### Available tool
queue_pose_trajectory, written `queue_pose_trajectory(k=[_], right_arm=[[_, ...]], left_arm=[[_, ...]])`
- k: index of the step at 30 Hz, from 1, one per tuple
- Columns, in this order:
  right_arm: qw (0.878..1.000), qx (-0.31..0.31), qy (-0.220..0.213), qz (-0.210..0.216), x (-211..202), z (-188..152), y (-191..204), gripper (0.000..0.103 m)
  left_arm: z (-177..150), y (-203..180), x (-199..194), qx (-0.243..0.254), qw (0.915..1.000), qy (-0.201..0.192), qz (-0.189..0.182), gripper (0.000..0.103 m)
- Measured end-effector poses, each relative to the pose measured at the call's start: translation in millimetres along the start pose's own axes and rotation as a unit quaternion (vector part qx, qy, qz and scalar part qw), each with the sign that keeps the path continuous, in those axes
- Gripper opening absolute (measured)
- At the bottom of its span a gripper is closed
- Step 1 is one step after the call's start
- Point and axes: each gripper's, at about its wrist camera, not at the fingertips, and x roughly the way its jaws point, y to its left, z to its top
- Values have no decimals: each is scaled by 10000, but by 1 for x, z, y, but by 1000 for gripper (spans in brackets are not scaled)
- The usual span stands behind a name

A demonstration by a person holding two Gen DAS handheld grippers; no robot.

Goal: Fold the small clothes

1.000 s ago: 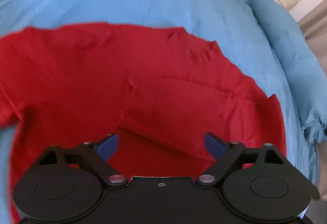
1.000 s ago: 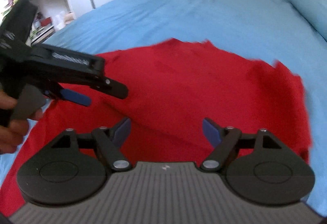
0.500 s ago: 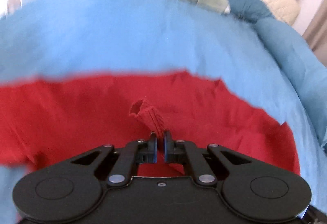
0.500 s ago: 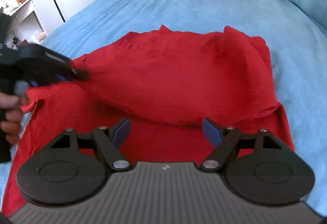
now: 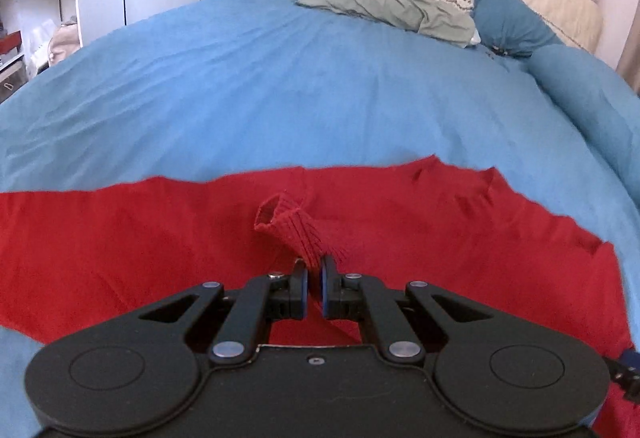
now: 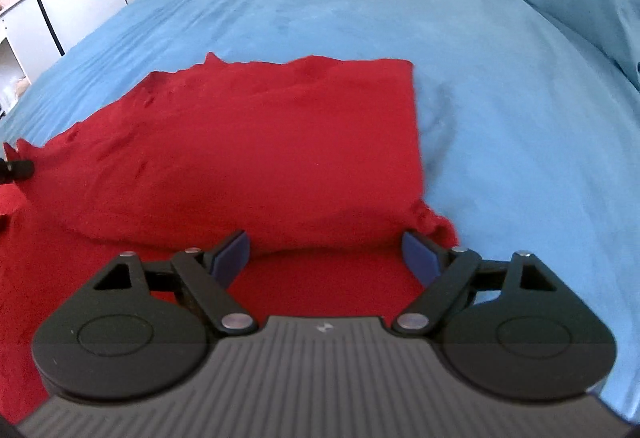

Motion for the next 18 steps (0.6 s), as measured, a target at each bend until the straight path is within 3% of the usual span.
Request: queue_pose_trajectory(k=[4, 8, 9, 10, 12, 14, 18], right_arm=[[9999, 40, 134, -74, -9, -4, -13, 100], [9994, -19, 312, -161, -26, 10, -7, 100], [9998, -25, 160, -91, -36, 18, -2, 101], [10000, -67, 34, -25, -42, 24, 4, 102], [9997, -141, -126, 130, -44, 36, 16, 103], [9997, -110, -57, 231, -31, 43, 23, 103], [9996, 223, 78, 175, -2, 42, 22, 103]], left_arm=[[-5, 10, 4, 3, 9997, 228, 126, 24], [-2, 23, -15, 204, 9952, 504, 818, 29], [2, 25, -24, 199, 9950, 426, 878, 38], [6, 26, -29, 161, 9963, 356, 766, 53], [13, 23, -33, 100, 9989, 386, 253, 69], [16, 10, -25, 211, 9986, 465, -167, 69], [8, -17, 2, 521, 9958, 601, -449, 69]])
